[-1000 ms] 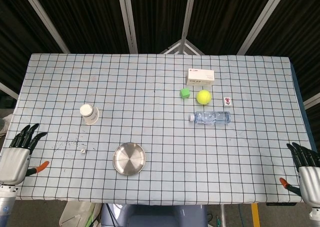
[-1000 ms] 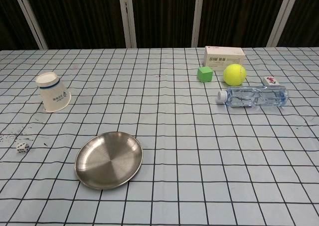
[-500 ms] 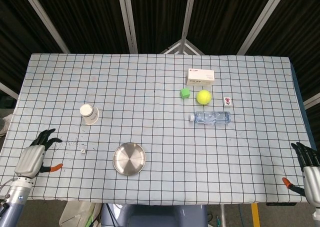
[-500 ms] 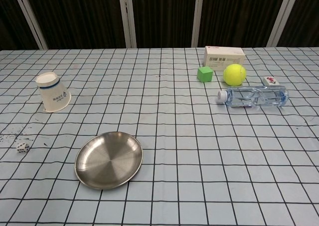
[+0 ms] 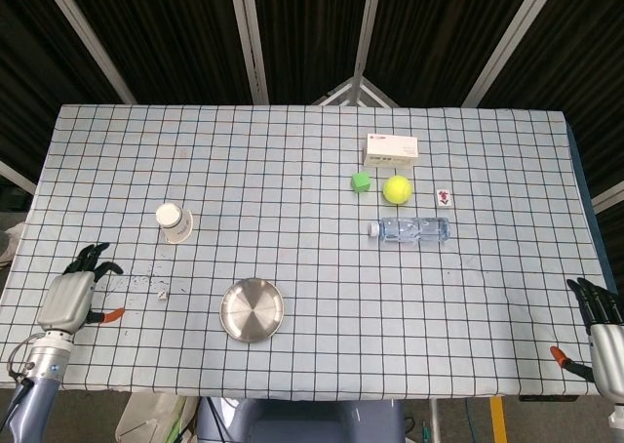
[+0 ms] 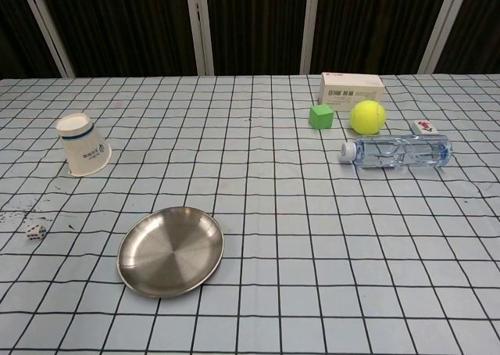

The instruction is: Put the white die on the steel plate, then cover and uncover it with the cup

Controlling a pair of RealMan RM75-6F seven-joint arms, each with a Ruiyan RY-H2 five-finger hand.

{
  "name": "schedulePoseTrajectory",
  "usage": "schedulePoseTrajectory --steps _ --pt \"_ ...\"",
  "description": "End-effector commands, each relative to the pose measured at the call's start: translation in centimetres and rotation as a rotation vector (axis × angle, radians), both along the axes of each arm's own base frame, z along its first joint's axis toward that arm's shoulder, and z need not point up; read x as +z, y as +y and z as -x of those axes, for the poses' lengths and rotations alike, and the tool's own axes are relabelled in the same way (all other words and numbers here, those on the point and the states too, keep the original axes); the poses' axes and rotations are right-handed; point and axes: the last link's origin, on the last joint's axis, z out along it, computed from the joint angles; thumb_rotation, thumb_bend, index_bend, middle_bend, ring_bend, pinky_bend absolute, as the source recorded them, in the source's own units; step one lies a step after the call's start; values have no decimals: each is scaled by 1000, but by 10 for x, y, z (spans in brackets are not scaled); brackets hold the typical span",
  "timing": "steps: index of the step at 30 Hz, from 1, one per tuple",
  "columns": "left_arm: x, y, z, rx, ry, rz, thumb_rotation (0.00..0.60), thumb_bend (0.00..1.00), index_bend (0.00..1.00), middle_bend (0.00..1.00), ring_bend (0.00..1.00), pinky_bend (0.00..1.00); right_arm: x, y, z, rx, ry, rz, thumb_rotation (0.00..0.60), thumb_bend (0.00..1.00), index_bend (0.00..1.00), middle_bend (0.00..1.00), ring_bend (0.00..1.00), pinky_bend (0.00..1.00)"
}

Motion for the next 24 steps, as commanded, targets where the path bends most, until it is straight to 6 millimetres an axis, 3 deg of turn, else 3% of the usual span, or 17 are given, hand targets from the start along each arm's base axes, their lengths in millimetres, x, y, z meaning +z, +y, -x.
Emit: schedulePoseTrajectory --steps 1,17,24 --pt "-13 12 -3 -5 70 20 600 158 368 44 8 185 0 0 1 -2 0 1 600 42 124 141 145 159" --pt "-43 31 -34 -57 211 64 600 182 407 44 8 185 2 0 1 4 -6 6 600 42 124 140 145 160" --pt "-58 30 -37 -55 252 105 600 182 409 44 8 185 3 0 1 3 -8 9 600 42 124 140 145 160"
